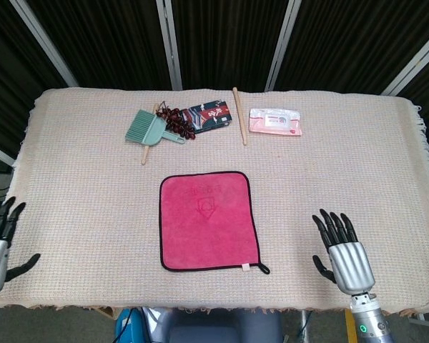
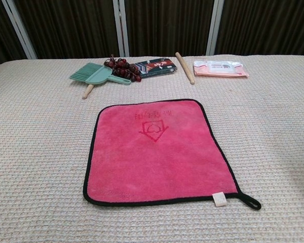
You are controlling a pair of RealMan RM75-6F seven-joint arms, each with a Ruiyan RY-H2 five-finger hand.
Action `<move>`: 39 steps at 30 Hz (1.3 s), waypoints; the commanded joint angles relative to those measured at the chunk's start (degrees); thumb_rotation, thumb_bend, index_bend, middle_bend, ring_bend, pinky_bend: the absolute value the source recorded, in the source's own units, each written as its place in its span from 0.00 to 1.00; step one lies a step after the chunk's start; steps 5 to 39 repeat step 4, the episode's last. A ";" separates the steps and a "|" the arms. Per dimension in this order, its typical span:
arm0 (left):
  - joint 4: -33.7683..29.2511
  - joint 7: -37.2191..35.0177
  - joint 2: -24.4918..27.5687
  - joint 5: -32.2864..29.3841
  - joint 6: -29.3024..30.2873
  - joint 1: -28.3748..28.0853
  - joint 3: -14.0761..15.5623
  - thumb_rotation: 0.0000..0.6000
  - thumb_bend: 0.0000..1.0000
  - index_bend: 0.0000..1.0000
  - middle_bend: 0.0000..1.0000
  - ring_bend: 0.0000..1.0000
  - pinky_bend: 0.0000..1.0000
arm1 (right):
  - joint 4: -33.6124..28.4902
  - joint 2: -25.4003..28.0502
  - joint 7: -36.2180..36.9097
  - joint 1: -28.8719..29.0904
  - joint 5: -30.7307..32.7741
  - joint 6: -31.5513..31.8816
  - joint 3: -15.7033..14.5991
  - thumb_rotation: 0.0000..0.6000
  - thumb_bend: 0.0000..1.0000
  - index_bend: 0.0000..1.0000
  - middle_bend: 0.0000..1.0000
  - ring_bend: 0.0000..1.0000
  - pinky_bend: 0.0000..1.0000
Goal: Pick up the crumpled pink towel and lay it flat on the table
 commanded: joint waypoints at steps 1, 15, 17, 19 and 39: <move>2.66 -2.97 1.34 -1.35 1.36 1.93 -0.25 1.00 0.07 0.04 0.00 0.00 0.00 | 0.04 0.73 0.85 -0.78 0.01 0.97 0.63 1.00 0.32 0.00 0.00 0.00 0.00; 4.81 -5.29 1.62 -2.27 1.50 3.04 -0.64 1.00 0.07 0.04 0.00 0.00 0.00 | 0.13 1.28 1.76 -1.23 -0.05 1.30 1.22 1.00 0.32 0.00 0.00 0.00 0.00; 4.81 -5.29 1.62 -2.27 1.50 3.04 -0.64 1.00 0.07 0.04 0.00 0.00 0.00 | 0.13 1.28 1.76 -1.23 -0.05 1.30 1.22 1.00 0.32 0.00 0.00 0.00 0.00; 4.81 -5.29 1.62 -2.27 1.50 3.04 -0.64 1.00 0.07 0.04 0.00 0.00 0.00 | 0.13 1.28 1.76 -1.23 -0.05 1.30 1.22 1.00 0.32 0.00 0.00 0.00 0.00; 4.81 -5.29 1.62 -2.27 1.50 3.04 -0.64 1.00 0.07 0.04 0.00 0.00 0.00 | 0.13 1.28 1.76 -1.23 -0.05 1.30 1.22 1.00 0.32 0.00 0.00 0.00 0.00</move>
